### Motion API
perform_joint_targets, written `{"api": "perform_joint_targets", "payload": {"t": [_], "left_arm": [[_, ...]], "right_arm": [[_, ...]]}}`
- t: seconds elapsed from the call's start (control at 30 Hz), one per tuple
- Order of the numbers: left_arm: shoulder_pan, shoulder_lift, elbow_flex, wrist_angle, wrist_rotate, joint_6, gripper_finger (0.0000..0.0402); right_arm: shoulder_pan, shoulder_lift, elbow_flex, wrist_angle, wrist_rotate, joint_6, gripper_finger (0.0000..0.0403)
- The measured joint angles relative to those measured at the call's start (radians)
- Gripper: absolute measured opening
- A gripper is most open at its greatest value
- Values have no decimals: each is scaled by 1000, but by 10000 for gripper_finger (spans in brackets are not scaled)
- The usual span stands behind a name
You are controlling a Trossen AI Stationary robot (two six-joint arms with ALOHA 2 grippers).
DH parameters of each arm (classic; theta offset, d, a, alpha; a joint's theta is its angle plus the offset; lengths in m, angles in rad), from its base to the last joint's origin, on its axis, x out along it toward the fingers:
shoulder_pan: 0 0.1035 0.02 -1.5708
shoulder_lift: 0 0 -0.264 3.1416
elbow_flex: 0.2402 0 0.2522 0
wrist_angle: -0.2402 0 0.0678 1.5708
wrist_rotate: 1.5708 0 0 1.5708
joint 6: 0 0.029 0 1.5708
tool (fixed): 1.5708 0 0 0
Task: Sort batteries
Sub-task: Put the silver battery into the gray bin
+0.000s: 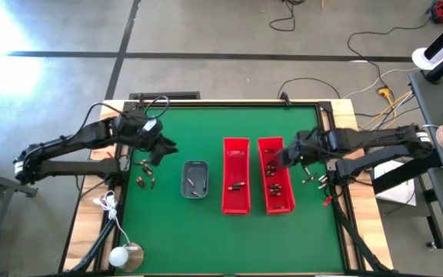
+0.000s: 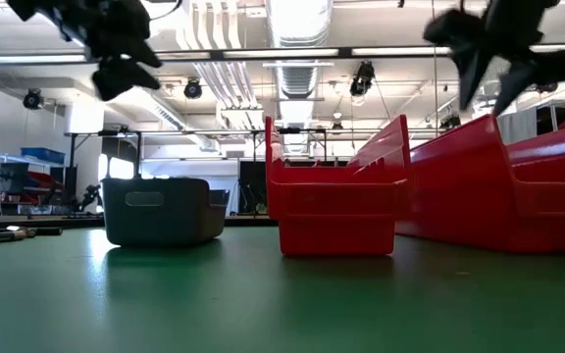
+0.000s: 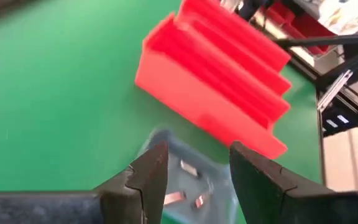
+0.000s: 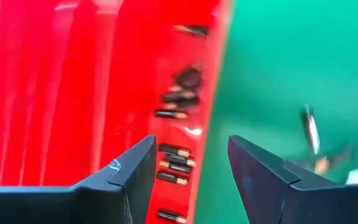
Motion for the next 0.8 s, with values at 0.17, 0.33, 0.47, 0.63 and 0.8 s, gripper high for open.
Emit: {"api": "perform_joint_targets", "payload": {"t": [0.17, 0.33, 0.47, 0.63, 0.8], "left_arm": [[1, 65, 2, 161, -51, 83, 151], [1, 121, 28, 211, -51, 176, 151], [1, 153, 54, 200, -50, 267, 151], [1, 175, 65, 197, -49, 351, 151], [1, 201, 65, 217, -48, 370, 151]], "right_arm": [[18, -1, -110, 0, 0, 368, 178], [14, -12, -130, 3, 28, 531, 173], [-25, -45, -78, -6, 30, 446, 174], [-129, -76, 80, -77, 30, 31, 175], [-219, -46, 273, -182, -9, -551, 167]]}}
